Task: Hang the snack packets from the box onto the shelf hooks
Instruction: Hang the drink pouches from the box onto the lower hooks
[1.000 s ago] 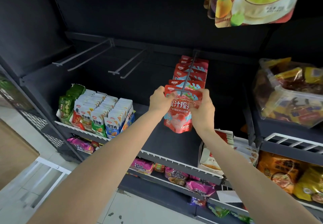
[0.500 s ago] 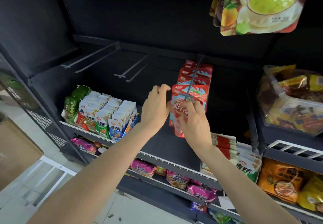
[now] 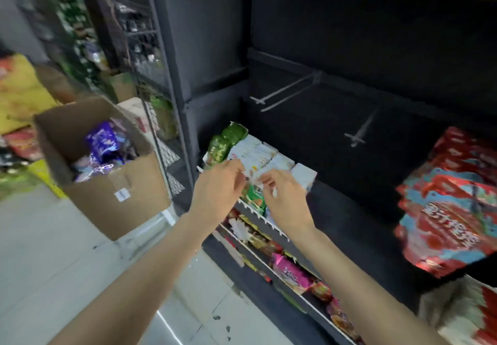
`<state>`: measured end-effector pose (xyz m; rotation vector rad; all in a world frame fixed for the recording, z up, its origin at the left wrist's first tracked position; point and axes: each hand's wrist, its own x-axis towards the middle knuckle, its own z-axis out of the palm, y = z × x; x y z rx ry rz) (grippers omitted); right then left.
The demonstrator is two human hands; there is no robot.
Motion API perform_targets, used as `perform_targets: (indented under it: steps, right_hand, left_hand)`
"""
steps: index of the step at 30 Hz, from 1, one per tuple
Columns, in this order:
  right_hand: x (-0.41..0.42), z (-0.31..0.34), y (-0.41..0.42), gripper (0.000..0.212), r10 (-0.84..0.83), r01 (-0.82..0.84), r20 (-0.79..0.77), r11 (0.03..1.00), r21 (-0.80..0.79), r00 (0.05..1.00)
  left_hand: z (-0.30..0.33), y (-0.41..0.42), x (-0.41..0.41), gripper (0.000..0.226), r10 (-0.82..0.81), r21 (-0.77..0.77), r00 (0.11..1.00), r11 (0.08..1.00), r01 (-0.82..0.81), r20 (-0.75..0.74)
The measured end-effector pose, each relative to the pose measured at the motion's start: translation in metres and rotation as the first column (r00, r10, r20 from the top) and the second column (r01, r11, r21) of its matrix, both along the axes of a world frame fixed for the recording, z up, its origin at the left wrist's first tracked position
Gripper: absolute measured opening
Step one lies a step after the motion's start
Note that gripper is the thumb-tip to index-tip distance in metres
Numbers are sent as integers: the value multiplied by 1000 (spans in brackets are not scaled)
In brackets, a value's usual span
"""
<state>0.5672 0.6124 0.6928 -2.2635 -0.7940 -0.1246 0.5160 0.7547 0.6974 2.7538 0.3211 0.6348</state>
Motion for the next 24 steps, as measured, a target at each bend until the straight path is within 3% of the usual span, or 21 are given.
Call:
perform_targets:
  steps: [5,11,19,24]
  right_hand:
    - [-8,-16,149,23,160,-166,-75,983,-80,984]
    - [-12,-24,296,25,294,-314,-204,947,-72,934]
    - [32,-40,464,45,348,-410,-315,899,-154,883]
    - [73,-71,563,57,311,-414,-300,823,-389,902]
  left_hand:
    - [-21,145,-26,10,181,-354,984,920,-166,9]
    - [-30,287,-55,7,345,-488,927,789,-373,-149]
    - [-68,450,-6,28,304,-250,839,860,-445,-451]
    - [-92,512,42,48,262,-201,782,876,-439,-565]
